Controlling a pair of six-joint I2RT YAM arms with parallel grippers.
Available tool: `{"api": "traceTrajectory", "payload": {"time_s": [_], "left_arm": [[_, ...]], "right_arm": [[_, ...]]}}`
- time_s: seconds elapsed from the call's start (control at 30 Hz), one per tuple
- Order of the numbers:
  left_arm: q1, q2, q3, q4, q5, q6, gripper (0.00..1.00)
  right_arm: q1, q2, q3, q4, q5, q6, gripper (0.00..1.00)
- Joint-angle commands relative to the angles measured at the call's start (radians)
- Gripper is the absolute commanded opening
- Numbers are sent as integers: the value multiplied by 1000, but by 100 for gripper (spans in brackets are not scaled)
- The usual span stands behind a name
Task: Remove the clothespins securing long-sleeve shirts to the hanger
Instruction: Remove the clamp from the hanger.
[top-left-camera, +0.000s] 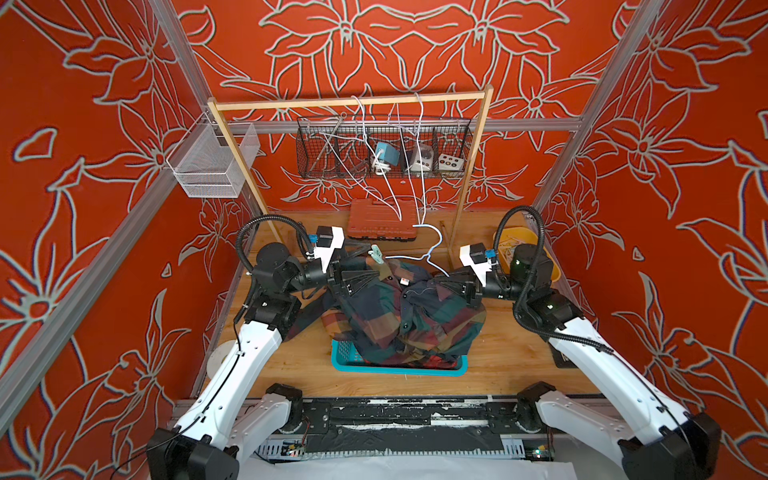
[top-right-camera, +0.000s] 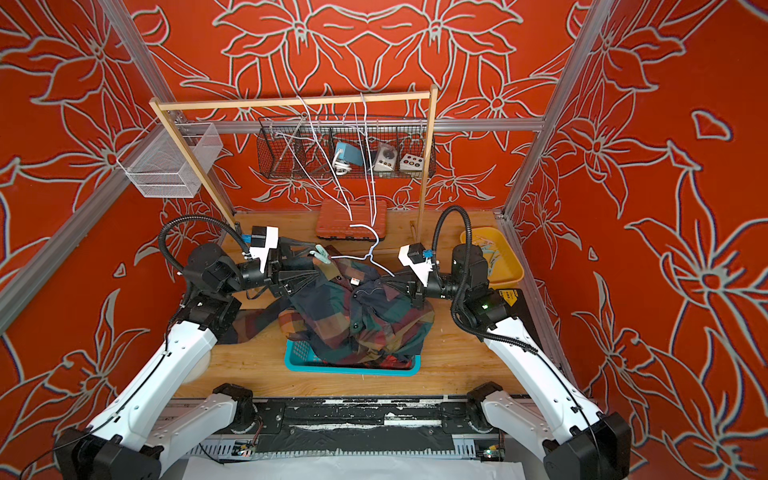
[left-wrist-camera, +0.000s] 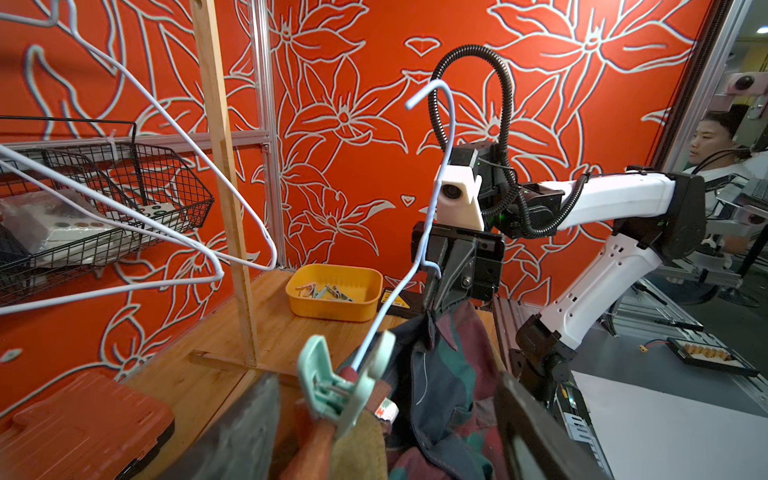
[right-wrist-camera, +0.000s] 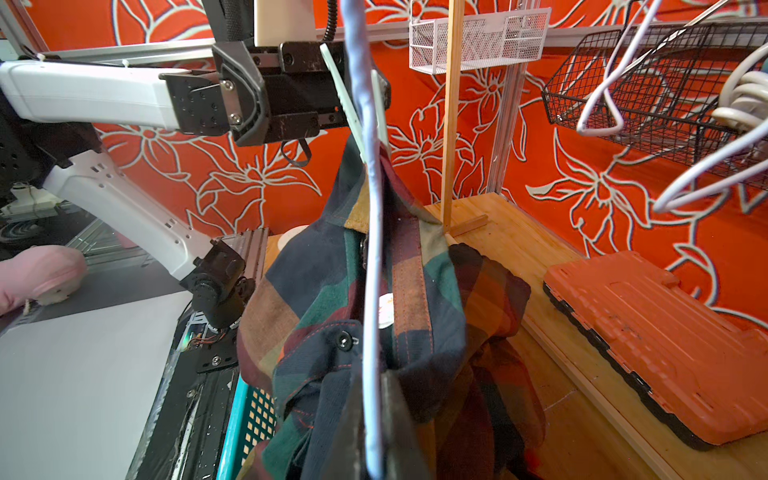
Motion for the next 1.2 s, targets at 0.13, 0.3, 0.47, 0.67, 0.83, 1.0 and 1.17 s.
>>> {"api": "traceTrajectory", "payload": {"time_s": [0.13,0.3,0.47,0.67,0.83,1.0,1.17], "left_arm": [[8,7,86,-95,-42,104,78],[9,7,99,-108,-70,133,78],[9,40,85,-113,-53,147,77],[9,61,81,-109,-32,155,75],[10,83,93,-108,0,152,68],[8,88,91,-105,25,152,60],[8,92,91,-103,47,152,53]], "right_arm": [[-3,-19,-14,50,-63,-32,0],[-1,-15,-14,45,-67,-36,0],[-2,-16,-14,50,-81,-37,0],[4,-15,-11,49,-103,-42,0],[15,-3,-1,26,-94,-60,0],[20,3,9,20,-93,-63,0],[26,9,16,12,-96,-73,0]]}}
